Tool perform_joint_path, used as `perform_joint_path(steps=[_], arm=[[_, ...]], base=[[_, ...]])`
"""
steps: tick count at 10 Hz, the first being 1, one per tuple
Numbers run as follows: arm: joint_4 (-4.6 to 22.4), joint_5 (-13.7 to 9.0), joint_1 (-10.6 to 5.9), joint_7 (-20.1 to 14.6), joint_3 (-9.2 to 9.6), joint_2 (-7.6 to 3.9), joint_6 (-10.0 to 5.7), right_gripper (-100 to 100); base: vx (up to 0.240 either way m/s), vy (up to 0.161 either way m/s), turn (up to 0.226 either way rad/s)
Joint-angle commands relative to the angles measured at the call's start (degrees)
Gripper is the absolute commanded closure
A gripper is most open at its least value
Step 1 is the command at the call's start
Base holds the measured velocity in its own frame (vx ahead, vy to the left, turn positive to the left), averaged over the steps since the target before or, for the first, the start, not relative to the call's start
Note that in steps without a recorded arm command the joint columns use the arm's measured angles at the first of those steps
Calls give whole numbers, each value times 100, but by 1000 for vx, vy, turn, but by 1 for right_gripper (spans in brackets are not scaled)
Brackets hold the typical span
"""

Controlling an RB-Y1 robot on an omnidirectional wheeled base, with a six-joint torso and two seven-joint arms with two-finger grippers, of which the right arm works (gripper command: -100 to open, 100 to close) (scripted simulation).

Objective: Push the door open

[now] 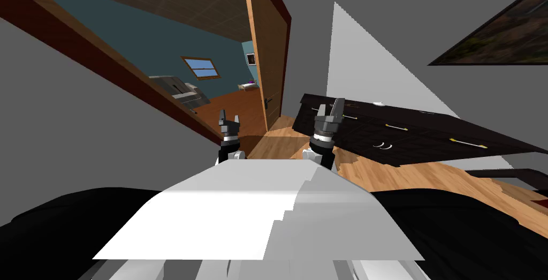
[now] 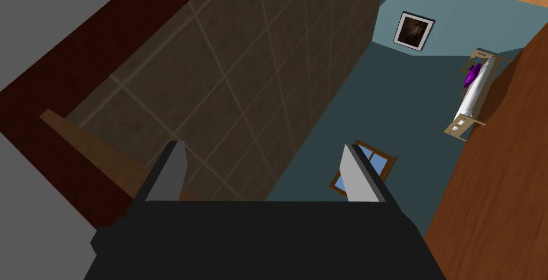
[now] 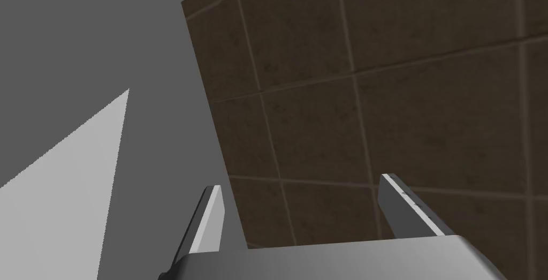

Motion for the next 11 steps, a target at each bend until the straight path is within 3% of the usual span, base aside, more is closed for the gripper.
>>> perform_joint_path(steps=[1, 11], arm=[[122, -13, -84, -42, 117, -62, 21, -100], [1104, -117, -757, -381, 1056, -392, 186, -100]], base=[[226, -5, -6], [170, -34, -26]])
